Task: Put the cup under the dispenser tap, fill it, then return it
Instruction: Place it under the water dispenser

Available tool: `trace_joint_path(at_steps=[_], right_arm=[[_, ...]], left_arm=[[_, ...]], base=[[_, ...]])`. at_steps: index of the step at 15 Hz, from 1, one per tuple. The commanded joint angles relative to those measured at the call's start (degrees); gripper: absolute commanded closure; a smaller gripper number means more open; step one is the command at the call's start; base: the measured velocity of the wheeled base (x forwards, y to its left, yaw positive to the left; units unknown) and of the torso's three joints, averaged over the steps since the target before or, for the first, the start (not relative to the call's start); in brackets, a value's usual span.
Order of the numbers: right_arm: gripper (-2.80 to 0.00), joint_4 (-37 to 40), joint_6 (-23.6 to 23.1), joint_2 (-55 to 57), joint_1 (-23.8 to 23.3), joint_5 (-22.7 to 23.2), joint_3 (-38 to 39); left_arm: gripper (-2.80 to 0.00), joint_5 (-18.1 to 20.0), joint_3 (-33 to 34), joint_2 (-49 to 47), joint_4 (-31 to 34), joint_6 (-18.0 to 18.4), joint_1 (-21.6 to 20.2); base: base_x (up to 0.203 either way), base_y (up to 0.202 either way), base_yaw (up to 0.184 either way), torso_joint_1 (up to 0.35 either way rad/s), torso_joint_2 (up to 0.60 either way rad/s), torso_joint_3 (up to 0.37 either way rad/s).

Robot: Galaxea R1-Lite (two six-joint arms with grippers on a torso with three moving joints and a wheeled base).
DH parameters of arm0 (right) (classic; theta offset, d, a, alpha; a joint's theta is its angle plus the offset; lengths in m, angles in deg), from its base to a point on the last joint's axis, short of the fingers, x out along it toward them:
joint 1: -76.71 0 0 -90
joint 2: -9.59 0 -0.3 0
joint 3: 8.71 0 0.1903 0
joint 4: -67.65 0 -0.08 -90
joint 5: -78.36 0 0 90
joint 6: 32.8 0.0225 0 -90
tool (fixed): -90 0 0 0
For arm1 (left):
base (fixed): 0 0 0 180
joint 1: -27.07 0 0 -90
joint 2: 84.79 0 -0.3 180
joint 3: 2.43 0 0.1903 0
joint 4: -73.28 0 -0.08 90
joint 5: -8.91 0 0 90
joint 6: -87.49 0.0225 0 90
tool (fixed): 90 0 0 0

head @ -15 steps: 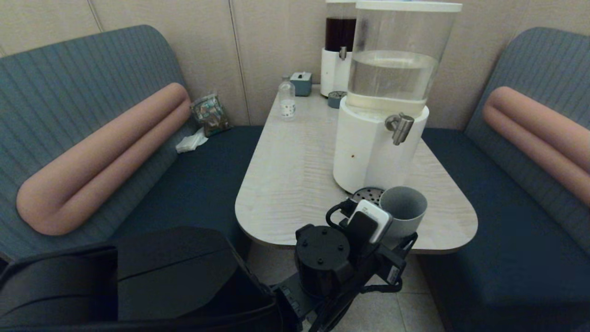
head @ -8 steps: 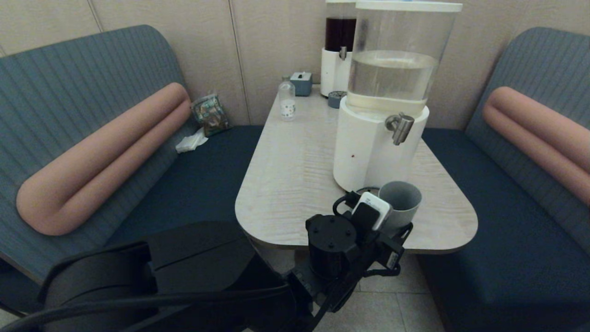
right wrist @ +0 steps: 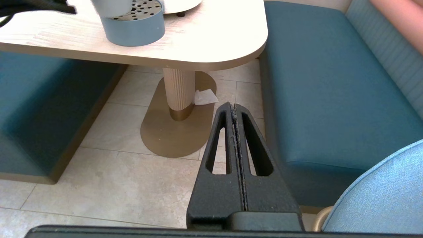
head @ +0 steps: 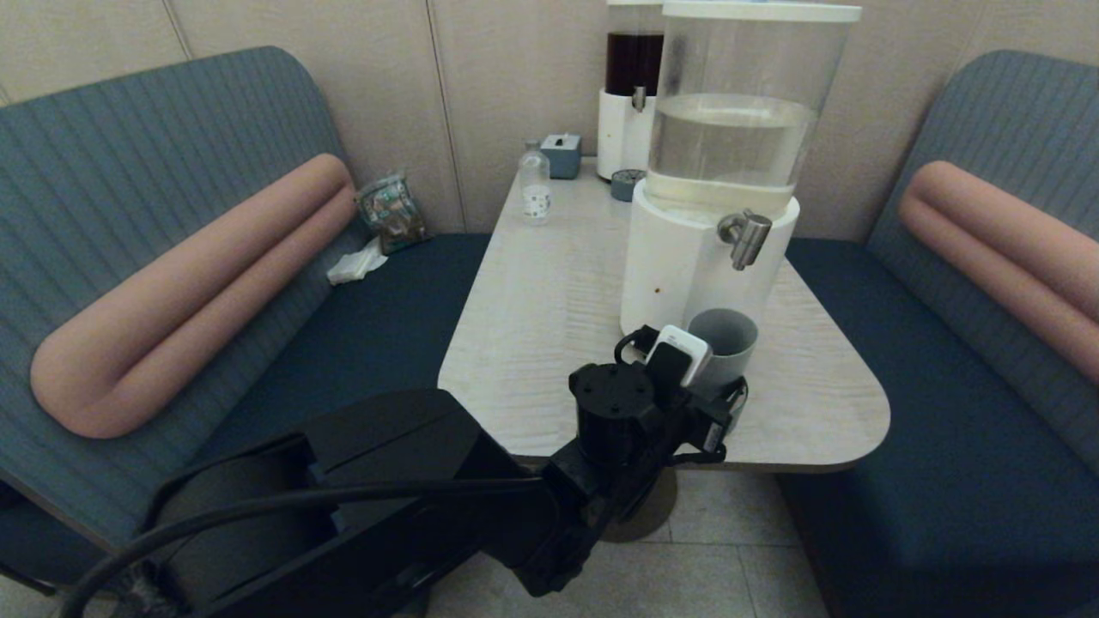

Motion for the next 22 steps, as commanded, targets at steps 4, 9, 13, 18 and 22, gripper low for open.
trace_joint_path(at_steps=[4,9,13,18,22], right_arm=[[0.00,0.00,-0.02,0.07,0.00,0.04,0.00],[0.00,0.00,0.00,0.07,0.00,0.04,0.00],[0.00,0.00,0.00,0.07,0.00,0.04,0.00],[0.00,0.00,-0.08,0.07,0.00,0.04,0.00],[0.00,0.00,-0.01,0.07,0.00,0.04,0.00]], left_arm=[[0.00,-0.07,-5.00,-3.43,1.43,0.03,-0.98],[0.00,-0.07,-8.33,-4.76,3.37,0.12,-2.75],[0.00,-0.07,-10.27,-4.94,4.89,0.12,-2.75],[0.00,-0.34,-10.98,-5.51,5.20,0.56,-2.75],[-2.80,-0.54,-11.04,-5.99,5.37,1.25,-2.66]], base=[[0.000,0.000,0.000,0.000,0.00,0.000],[0.000,0.000,0.000,0.000,0.00,0.000],[0.000,0.000,0.000,0.000,0.00,0.000],[0.000,0.000,0.000,0.000,0.00,0.000],[0.000,0.000,0.000,0.000,0.00,0.000]])
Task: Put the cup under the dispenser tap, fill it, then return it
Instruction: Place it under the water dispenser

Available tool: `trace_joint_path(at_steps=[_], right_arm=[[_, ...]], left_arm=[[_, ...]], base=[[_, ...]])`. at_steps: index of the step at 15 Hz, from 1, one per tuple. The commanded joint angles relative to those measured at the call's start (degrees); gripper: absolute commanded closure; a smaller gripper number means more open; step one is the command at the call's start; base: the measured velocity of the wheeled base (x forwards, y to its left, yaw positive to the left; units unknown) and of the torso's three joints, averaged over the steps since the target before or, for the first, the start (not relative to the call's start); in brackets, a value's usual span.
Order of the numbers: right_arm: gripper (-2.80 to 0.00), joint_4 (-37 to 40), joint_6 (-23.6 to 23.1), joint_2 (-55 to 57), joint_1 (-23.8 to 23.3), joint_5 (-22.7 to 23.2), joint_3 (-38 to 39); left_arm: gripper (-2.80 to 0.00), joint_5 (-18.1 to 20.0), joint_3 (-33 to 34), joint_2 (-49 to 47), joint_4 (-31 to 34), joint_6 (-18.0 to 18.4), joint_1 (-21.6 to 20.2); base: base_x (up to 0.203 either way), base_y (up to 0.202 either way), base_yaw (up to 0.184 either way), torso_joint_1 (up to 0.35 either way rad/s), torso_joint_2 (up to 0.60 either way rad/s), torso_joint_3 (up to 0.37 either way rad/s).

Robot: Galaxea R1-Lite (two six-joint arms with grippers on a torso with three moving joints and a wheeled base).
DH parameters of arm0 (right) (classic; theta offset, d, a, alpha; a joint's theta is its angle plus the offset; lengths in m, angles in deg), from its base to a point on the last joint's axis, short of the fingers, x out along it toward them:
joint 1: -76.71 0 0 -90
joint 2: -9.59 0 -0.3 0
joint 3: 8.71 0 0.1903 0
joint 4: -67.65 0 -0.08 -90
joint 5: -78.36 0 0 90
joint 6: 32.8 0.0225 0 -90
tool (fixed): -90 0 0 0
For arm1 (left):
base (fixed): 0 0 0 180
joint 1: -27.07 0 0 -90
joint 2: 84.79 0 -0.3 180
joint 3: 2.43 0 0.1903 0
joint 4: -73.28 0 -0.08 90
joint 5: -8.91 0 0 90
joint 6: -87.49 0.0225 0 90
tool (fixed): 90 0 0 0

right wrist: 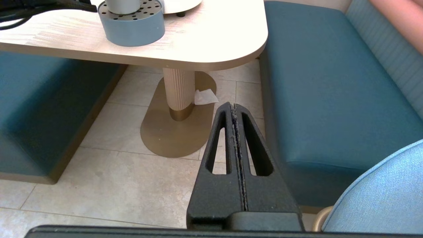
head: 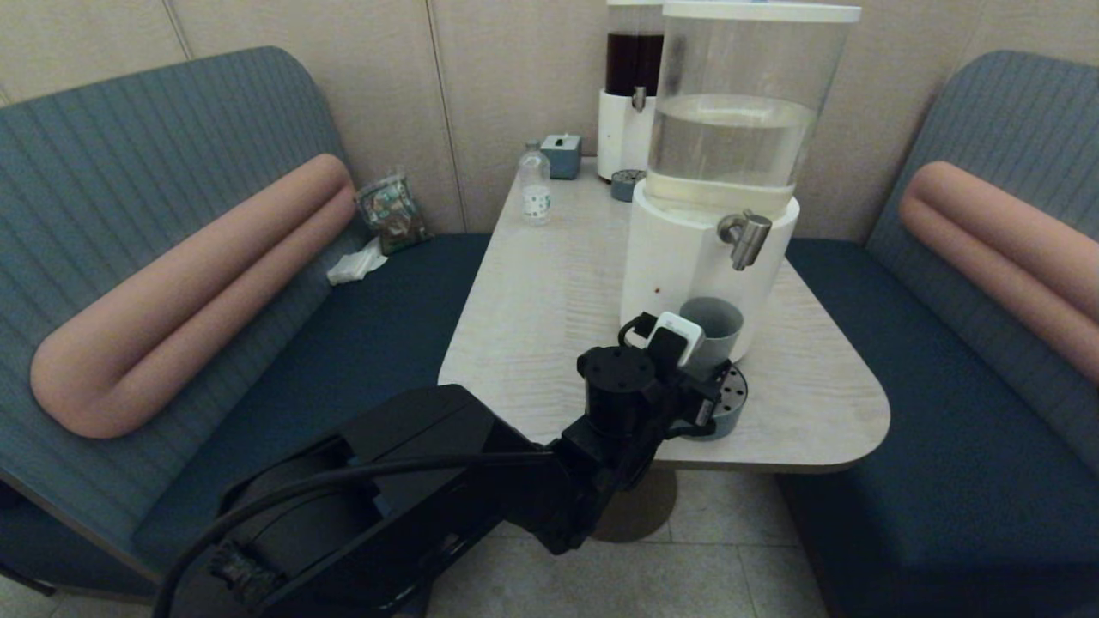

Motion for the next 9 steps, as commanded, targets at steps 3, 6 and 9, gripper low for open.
trace_joint_path(at_steps=[3,6,9], right_arm=[[0.00,0.00,-0.02,0.07,0.00,0.04,0.00],[0.00,0.00,-0.03,0.07,0.00,0.04,0.00],[0.00,0.00,-0.10,0.07,0.00,0.04,0.00]], left_arm=[[-2.80,-0.05,-0.62,-0.82,-0.36,0.11,-0.06],[-2.80,-0.05,-1.16,-0.76,-0.60,0.11,0.02],[-2.80,-0.11,2.11,2.92,-1.18,0.11,0.02]], base=[[0.000,0.000,0.000,0.000,0.00,0.000],[0.000,0.000,0.000,0.000,0.00,0.000],[0.000,0.000,0.000,0.000,0.00,0.000]])
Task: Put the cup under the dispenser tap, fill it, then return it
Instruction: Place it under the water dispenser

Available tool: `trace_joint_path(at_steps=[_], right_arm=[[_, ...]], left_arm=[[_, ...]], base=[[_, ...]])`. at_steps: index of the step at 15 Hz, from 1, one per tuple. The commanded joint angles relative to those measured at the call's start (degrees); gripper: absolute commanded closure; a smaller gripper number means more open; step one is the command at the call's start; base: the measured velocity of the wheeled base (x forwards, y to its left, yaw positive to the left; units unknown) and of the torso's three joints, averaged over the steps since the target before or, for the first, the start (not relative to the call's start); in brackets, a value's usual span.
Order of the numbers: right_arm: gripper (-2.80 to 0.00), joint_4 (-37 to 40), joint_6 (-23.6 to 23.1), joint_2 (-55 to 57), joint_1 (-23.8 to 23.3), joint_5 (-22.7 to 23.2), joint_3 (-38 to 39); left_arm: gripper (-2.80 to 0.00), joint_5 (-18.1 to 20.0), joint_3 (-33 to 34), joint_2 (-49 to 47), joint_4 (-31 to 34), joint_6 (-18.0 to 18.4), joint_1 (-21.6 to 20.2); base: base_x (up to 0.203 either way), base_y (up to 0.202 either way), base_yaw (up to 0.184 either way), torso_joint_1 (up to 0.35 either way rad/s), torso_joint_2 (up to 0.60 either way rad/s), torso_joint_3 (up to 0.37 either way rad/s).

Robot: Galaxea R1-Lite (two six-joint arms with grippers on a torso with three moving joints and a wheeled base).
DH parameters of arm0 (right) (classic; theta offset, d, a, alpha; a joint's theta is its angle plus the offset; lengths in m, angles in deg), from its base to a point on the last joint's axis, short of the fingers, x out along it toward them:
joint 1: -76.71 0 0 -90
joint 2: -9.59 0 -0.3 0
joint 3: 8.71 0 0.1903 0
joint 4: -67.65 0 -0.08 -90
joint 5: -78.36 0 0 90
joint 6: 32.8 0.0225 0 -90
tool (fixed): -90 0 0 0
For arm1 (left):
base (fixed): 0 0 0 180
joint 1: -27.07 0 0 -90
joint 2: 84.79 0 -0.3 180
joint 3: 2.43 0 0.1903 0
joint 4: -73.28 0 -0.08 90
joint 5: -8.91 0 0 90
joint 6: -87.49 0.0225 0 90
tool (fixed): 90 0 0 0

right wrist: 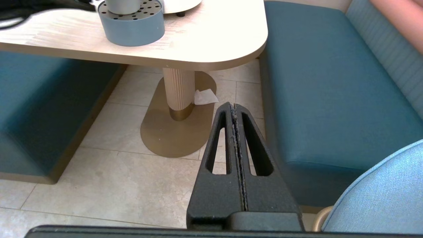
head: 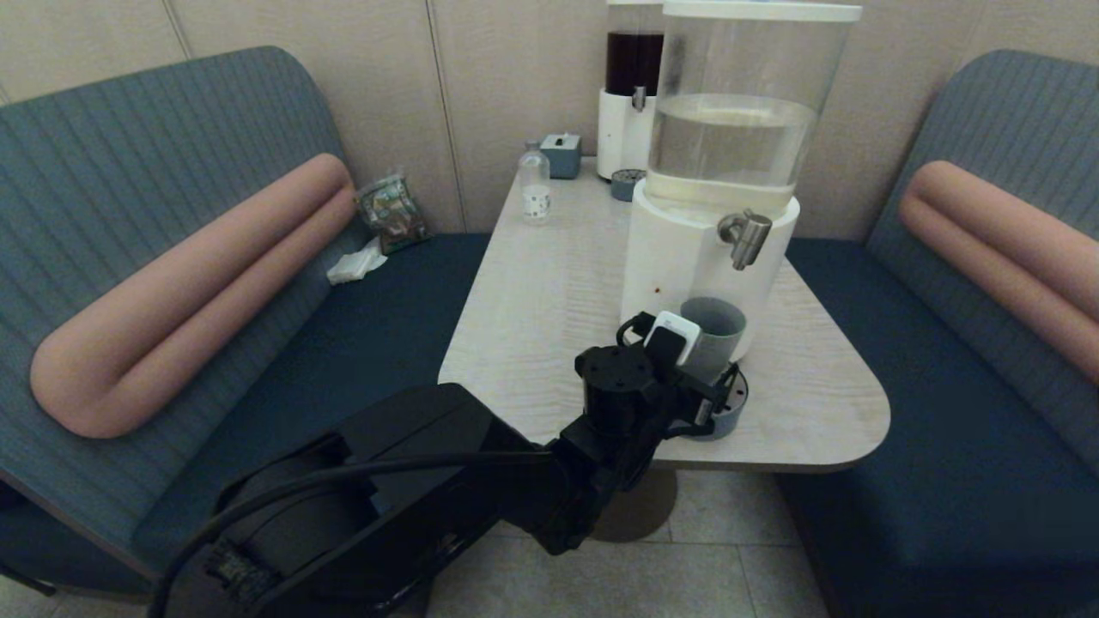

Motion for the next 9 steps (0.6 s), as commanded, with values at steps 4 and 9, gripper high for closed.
trace_joint_path(at_steps=[4,9], right_arm=[[0.00,0.00,-0.01,0.07,0.00,0.02,0.00],[0.00,0.00,-0.01,0.07,0.00,0.02,0.00]], left_arm=[[-2.80,-0.07,6.76,7.31,-3.03,0.05,-0.01],[-2.80,-0.06,15.94,14.54,-4.84,0.00,0.72]], base=[[0.000,0.000,0.000,0.000,0.00,0.000],[0.000,0.000,0.000,0.000,0.00,0.000]])
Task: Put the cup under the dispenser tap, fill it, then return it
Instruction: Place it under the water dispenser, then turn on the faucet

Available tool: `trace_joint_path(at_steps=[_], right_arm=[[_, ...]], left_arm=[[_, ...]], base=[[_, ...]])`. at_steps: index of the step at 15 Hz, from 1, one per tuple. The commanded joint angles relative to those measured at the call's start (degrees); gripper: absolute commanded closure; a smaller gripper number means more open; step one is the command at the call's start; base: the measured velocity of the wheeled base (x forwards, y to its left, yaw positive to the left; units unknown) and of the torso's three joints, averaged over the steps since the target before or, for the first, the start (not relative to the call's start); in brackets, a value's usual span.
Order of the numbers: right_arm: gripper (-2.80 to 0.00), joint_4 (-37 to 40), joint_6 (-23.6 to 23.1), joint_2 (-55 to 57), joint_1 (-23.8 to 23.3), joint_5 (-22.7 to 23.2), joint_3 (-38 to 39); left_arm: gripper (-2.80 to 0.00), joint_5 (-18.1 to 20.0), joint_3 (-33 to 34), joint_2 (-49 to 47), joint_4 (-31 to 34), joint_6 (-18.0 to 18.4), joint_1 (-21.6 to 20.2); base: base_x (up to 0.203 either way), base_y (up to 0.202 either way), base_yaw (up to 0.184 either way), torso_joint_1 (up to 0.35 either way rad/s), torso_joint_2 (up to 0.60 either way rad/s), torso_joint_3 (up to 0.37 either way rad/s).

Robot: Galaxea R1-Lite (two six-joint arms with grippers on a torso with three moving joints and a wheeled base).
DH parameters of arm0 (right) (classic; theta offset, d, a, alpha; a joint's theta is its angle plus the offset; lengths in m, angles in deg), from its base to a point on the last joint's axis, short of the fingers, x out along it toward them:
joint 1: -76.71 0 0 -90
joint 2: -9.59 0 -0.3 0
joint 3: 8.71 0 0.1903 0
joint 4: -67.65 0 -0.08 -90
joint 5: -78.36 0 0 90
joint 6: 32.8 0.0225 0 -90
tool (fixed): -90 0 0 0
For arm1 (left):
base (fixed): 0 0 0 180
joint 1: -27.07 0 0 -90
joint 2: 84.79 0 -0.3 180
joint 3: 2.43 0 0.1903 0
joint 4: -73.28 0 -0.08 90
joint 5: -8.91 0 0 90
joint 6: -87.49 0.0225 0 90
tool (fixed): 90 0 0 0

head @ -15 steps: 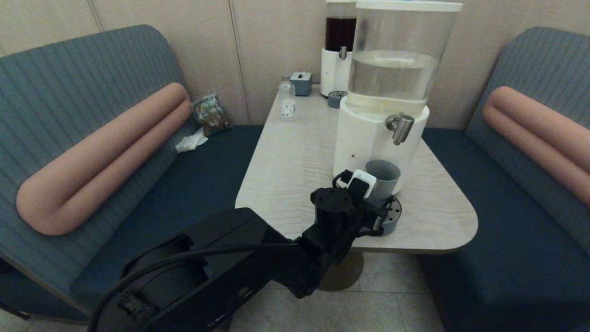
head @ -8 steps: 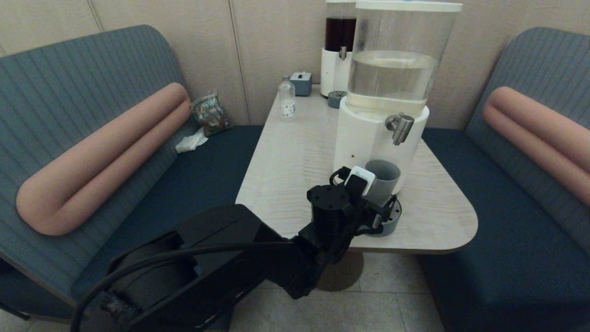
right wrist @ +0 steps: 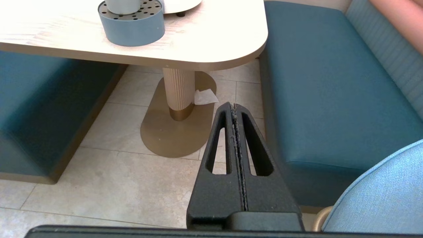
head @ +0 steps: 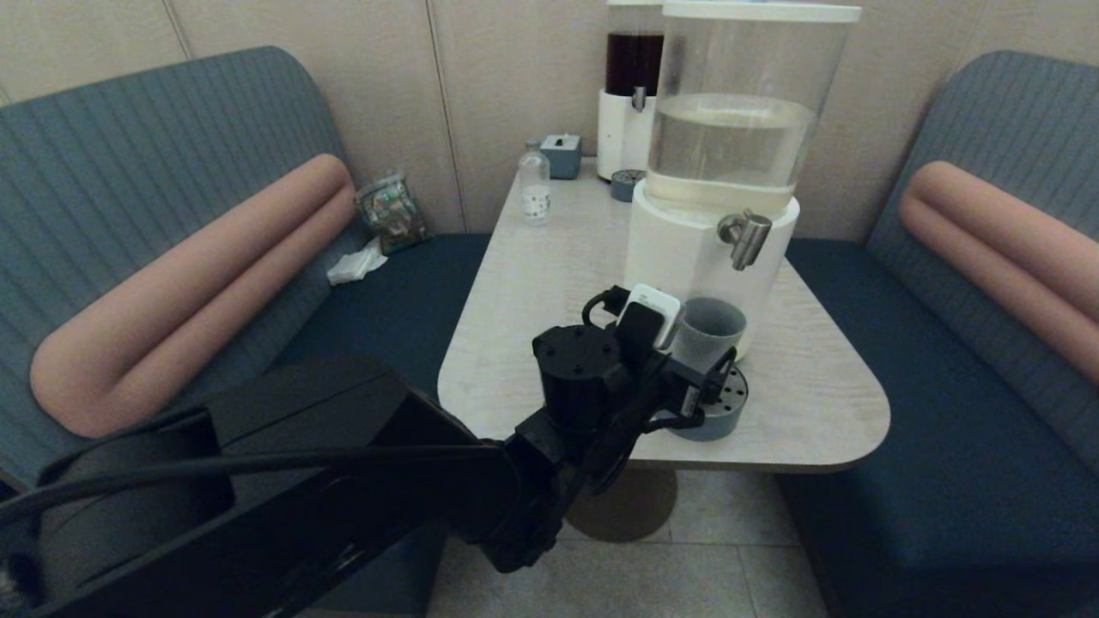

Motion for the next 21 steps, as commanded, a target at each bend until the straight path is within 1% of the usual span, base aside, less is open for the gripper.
trace_joint_path(at_steps=[1,4,8,9,13,15,17,18,21], right_arm=[[0.00,0.00,-0.08,0.07,0.00,0.04,0.00],[0.00,0.00,-0.04,0.07,0.00,0.04,0.00],[0.00,0.00,0.00,0.07,0.00,0.04,0.00],[0.00,0.00,-0.01,0.07,0.00,0.04,0.00],[0.00,0.00,-0.09,0.07,0.00,0.04,0.00],[0.00,0.00,0.00,0.07,0.00,0.04,0.00],[0.00,0.00,-0.09,0.07,0.00,0.04,0.00],[0.00,0.00,0.00,0.07,0.00,0.04,0.00],[0.00,0.00,0.00,0.07,0.00,0.04,0.00]], left_arm=[[-2.80,-0.14,3.85,3.70,-1.56,0.11,0.38],[-2.80,-1.11,11.21,9.14,-5.06,1.09,0.58],[-2.80,-2.31,19.48,20.46,-6.19,1.69,0.52],[0.00,-2.91,21.48,23.85,-6.14,1.78,0.46],[0.00,-5.31,28.64,38.80,-4.54,3.92,-0.41],[0.00,-8.96,30.68,46.21,-1.48,5.12,-1.67],[0.00,-12.54,33.50,52.35,0.47,6.04,-6.54],[0.00,-13.86,35.29,55.18,1.17,6.55,-7.89],[0.00,-19.90,40.73,63.40,6.78,8.05,-9.68]], base=[[0.000,0.000,0.000,0.000,0.00,0.000],[0.000,0.000,0.000,0.000,0.00,0.000],[0.000,0.000,0.000,0.000,0.00,0.000],[0.000,0.000,0.000,0.000,0.00,0.000],[0.000,0.000,0.000,0.000,0.00,0.000],[0.000,0.000,0.000,0.000,0.00,0.000],[0.000,0.000,0.000,0.000,0.00,0.000],[0.000,0.000,0.000,0.000,0.00,0.000],[0.000,0.000,0.000,0.000,0.00,0.000]])
